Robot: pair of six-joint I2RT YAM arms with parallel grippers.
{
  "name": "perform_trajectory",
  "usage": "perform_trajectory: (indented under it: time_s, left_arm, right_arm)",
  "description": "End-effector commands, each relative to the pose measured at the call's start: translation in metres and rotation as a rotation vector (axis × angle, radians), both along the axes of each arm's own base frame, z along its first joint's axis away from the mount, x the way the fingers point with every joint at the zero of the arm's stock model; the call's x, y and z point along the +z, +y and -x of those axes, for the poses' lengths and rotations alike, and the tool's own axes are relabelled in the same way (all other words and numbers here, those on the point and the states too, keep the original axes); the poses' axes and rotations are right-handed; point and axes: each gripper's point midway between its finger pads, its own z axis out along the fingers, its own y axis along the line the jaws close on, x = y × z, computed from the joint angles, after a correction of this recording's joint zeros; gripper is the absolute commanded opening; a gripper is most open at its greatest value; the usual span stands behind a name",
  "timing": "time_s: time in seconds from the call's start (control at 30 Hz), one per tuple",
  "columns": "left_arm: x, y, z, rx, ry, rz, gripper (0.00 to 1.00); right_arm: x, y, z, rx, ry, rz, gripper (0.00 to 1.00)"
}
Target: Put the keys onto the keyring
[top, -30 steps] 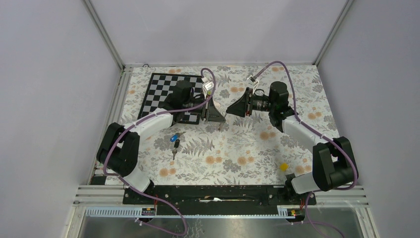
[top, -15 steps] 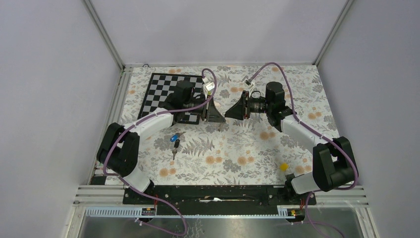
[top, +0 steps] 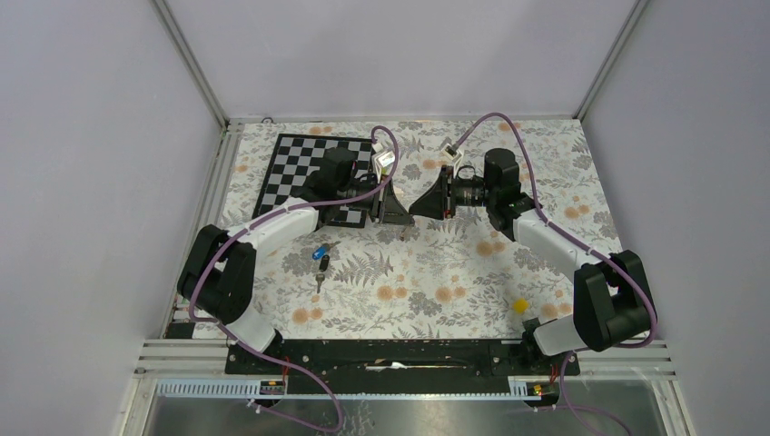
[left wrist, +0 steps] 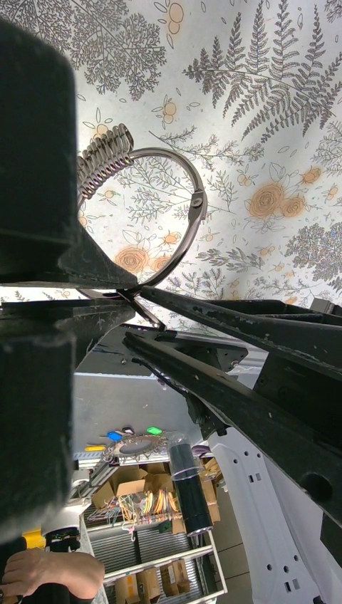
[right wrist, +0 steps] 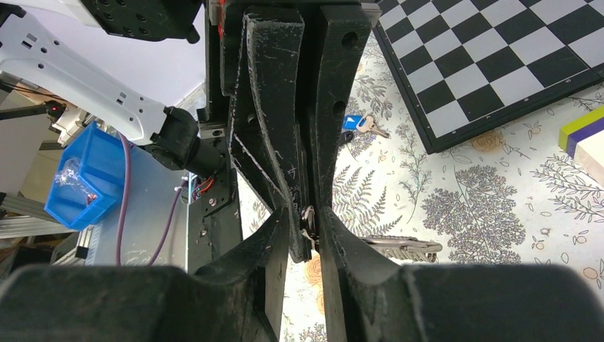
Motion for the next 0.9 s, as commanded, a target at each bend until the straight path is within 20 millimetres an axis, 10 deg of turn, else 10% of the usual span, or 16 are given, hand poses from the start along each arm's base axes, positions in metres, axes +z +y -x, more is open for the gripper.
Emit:
perform_trajectory:
  time_s: [0.0,0.87]
  left_arm:
    - [0.0266,-0.0057,-0.0077,-0.002,-0.102,0.045,0.0]
    - [0.024,-0.005,-0.0066,-0.003,-0.101,0.042,0.0]
  right_arm:
    - [0.0214,0.0038,0.0015,0.028,-0.078,-0.022,0.29]
    - [0.0259,-0.0002,-0.0009,0.005,-0.082,-0.019,0.22]
